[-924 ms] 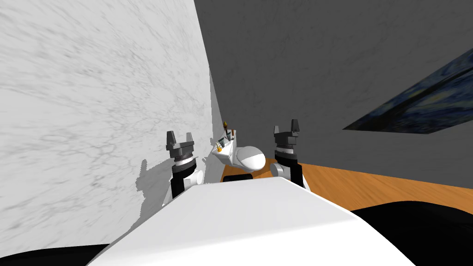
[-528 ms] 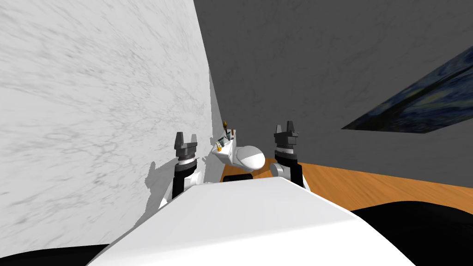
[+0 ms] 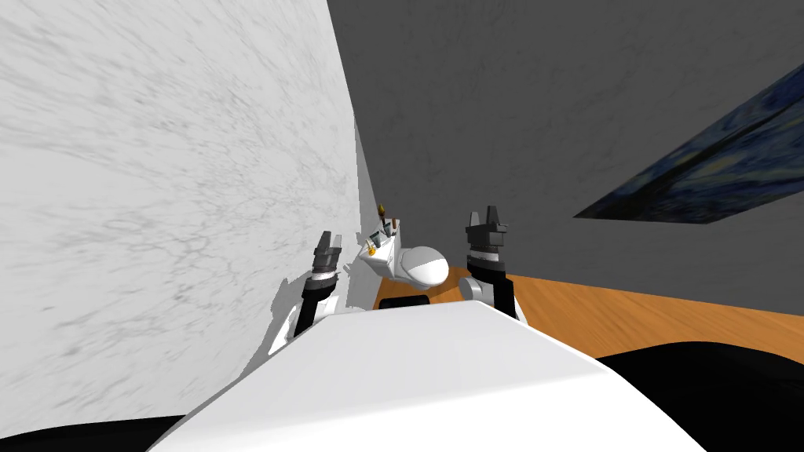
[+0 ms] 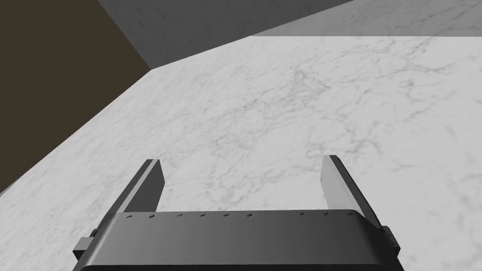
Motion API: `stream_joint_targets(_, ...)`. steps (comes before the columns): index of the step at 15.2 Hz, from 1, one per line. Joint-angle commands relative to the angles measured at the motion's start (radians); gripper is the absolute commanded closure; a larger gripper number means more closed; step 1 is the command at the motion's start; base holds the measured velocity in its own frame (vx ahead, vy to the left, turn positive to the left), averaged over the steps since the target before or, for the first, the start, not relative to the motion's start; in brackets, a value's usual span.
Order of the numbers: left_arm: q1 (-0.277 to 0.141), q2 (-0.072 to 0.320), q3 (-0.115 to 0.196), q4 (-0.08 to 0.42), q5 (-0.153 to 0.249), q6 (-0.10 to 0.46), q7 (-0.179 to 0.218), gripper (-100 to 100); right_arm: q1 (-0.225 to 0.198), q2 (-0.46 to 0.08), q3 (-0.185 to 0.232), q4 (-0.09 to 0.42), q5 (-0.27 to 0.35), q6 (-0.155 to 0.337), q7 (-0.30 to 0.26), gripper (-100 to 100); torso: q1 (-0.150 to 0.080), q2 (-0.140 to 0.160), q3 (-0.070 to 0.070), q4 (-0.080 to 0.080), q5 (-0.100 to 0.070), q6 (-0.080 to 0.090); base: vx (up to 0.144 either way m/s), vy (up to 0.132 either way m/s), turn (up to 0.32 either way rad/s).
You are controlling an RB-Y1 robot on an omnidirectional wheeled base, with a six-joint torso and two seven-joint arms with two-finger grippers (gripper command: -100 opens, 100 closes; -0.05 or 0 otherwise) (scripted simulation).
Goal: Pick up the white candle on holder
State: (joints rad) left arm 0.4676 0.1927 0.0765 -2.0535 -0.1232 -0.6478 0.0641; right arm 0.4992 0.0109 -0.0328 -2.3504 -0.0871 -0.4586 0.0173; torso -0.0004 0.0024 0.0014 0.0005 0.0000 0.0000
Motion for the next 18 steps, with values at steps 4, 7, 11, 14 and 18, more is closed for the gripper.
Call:
stream_joint_targets(4,-0.012,0.038,0.001,0.082,-0.049,-0.011,-0.018,-100,0.000,0.000,0.000,0.000,0.000,0.000,0.000,0,0.000,0.000,0.000,0.000,0.000,0.000,-0.031,-0.015,-0.013)
stream_joint_targets(7,-0.024,0.075,0.002,0.163,-0.104,-0.021,-0.036,-100,0.000,0.000,0.000,0.000,0.000,0.000,0.000,0,0.000,0.000,0.000,0.000,0.000,0.000,-0.031,-0.016,-0.023)
stream_joint_targets(11,-0.033,0.098,0.003,0.230,-0.142,-0.028,-0.048,-100,0.000,0.000,0.000,0.000,0.000,0.000,0.000,0,0.000,0.000,0.000,0.000,0.000,0.000,-0.029,-0.013,-0.019)
stream_joint_targets(14,-0.038,0.109,0.003,0.261,-0.161,-0.032,-0.055,-100,0.000,0.000,0.000,0.000,0.000,0.000,0.000,0,0.000,-0.001,0.000,0.000,0.000,0.000,-0.017,-0.010,-0.017)
stream_joint_targets(18,-0.053,0.139,0.003,0.348,-0.219,-0.044,-0.073,-100,0.000,0.000,0.000,0.000,0.000,0.000,0.000,0,0.000,-0.001,-0.001,0.000,0.000,0.000,-0.017,-0.010,-0.032)
